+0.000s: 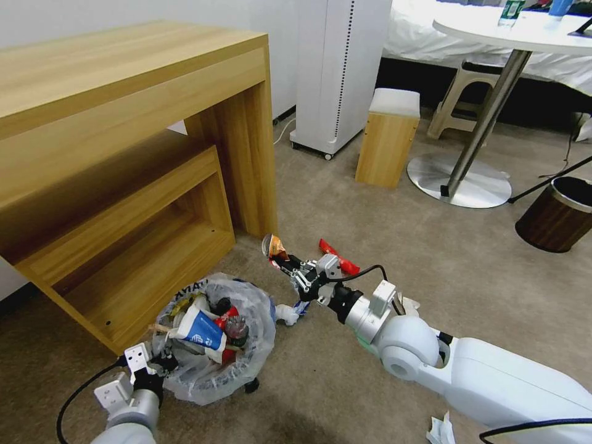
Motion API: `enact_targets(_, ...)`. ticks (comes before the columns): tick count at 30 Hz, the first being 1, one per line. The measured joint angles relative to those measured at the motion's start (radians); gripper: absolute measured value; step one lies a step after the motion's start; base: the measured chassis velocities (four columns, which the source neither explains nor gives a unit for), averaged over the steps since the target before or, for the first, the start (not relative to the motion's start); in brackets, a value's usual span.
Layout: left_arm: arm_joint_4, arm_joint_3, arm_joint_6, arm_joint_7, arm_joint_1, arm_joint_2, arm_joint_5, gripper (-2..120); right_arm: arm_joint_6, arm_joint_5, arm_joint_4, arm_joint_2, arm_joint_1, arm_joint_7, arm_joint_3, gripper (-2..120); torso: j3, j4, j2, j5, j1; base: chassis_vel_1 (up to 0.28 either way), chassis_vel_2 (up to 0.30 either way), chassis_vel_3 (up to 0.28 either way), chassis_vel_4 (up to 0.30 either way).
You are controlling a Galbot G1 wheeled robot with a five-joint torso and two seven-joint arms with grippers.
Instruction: Pick up the trash bin and place the garbage on the floor into it.
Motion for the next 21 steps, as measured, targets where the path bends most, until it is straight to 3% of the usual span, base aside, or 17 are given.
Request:
enact_targets(2, -0.036, -0.017, 0.047, -0.005, 0.03, 0.091, -0.072, 0, -0.004, 0.007, 0.001, 0.003, 0.005, 0.004, -0.001, 9, 0.0, 0.0, 0.0, 0.0001, 0.0, 0.0, 0.0, 0.0, 0.0)
enact_targets(3, -0.036, -0.017, 0.047, -0.005, 0.03, 0.091, -0.072, 0, -0.004, 0.007, 0.001, 0.003, 0.005, 0.004, -0.001, 9, 0.0, 0.0, 0.0, 0.0001, 0.0, 0.0, 0.0, 0.0, 0.0)
enact_targets(5, -0.056, -0.038, 0.08, -0.005, 0.064, 0.174, -0.128, 0, -0.006, 0.01, 0.002, 0.002, 0.006, 0.006, -0.001, 9, 0.0, 0.0002, 0.0, 0.0, 0.0, 0.0, 0.0, 0.0, 0.0)
enact_targets(6, -0.056, -0.038, 0.08, -0.005, 0.064, 0.174, -0.128, 0, -0.006, 0.01, 0.002, 0.002, 0.006, 0.006, -0.001, 9, 0.0, 0.0002, 0.0, 0.0, 0.0, 0.0, 0.0, 0.0, 0.0)
enact_targets(7, -0.061, -0.049, 0.093, -0.01, 0.071, 0.216, -0.159, 0, -0.007, 0.01, 0.002, 0.001, 0.005, 0.007, -0.001, 9, 0.0, 0.0, 0.0, 0.0001, 0.0, 0.0, 0.0, 0.0, 0.0)
enact_targets(12, -0.077, -0.051, 0.141, -0.064, 0.043, 0.361, -0.305, 0, -0.013, 0.016, 0.009, -0.004, 0.002, 0.01, -0.002, 9, 0.0, -0.0002, 0.0, -0.0001, 0.0, 0.0, 0.0, 0.0, 0.0)
enact_targets(13, -0.077, -0.051, 0.141, -0.064, 0.043, 0.361, -0.305, 0, -0.013, 0.016, 0.009, -0.004, 0.002, 0.01, -0.002, 9, 0.0, -0.0002, 0.0, -0.0001, 0.0, 0.0, 0.0, 0.0, 0.0)
enact_targets(16, -0.08, -0.035, 0.158, -0.086, 0.005, 0.464, -0.384, 0, -0.009, 0.065, 0.022, -0.005, 0.036, -0.005, -0.04, 9, 0.0, -0.0004, 0.0, 0.0, 0.0, 0.0, 0.0, 0.0, 0.0)
enact_targets(21, -0.08, -0.027, 0.158, -0.094, -0.018, 0.506, -0.416, 0, 0.007, 0.1, 0.026, 0.009, 0.061, -0.029, -0.057, 9, 0.0, 0.0002, 0.0, 0.0, 0.0, 0.0, 0.0, 0.0, 0.0)
